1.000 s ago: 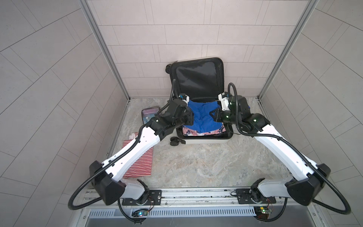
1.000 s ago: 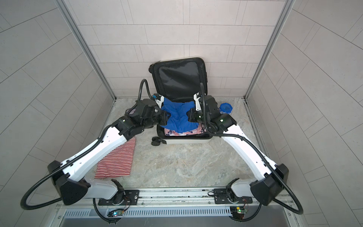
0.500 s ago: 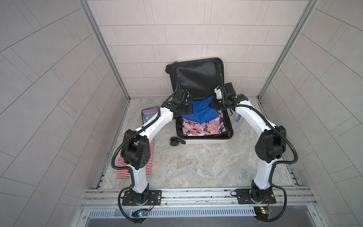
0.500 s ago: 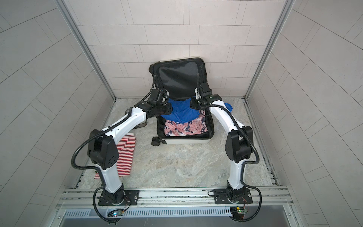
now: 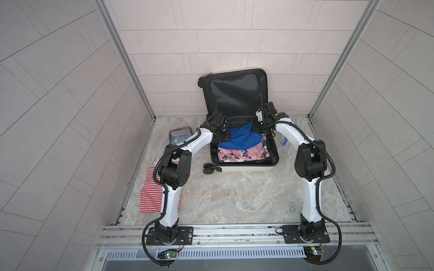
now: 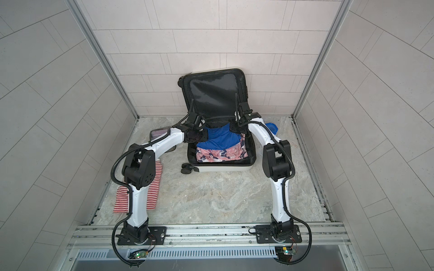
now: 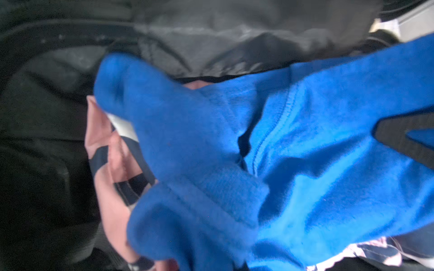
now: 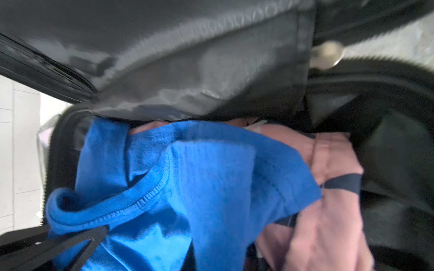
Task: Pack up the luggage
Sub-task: 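Lower the blue shirt onto the pink garment and open both grippers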
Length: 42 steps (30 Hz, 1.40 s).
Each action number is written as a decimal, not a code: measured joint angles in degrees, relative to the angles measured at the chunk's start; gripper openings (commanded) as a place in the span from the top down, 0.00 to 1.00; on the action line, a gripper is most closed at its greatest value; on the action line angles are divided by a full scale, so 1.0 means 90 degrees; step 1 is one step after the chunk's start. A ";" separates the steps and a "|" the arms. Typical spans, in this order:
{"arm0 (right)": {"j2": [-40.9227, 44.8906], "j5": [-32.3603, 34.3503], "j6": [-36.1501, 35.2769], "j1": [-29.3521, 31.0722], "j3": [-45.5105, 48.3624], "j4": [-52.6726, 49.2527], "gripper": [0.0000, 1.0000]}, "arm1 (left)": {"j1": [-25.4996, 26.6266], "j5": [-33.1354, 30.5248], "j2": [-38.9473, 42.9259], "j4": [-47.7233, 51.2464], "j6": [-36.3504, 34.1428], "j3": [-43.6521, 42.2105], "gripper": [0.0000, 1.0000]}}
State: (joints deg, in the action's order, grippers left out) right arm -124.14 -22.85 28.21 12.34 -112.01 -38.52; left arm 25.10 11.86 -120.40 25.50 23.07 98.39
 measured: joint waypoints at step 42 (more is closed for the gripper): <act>0.1637 0.0862 -0.0287 0.0600 0.1110 0.0114 0.65 | -0.0209 -0.0321 -0.0364 0.0476 0.0000 0.0461 0.44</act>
State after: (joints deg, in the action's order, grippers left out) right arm -109.40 -15.09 25.63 17.74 -102.02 -37.50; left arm 23.22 8.97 -123.68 29.78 23.07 102.54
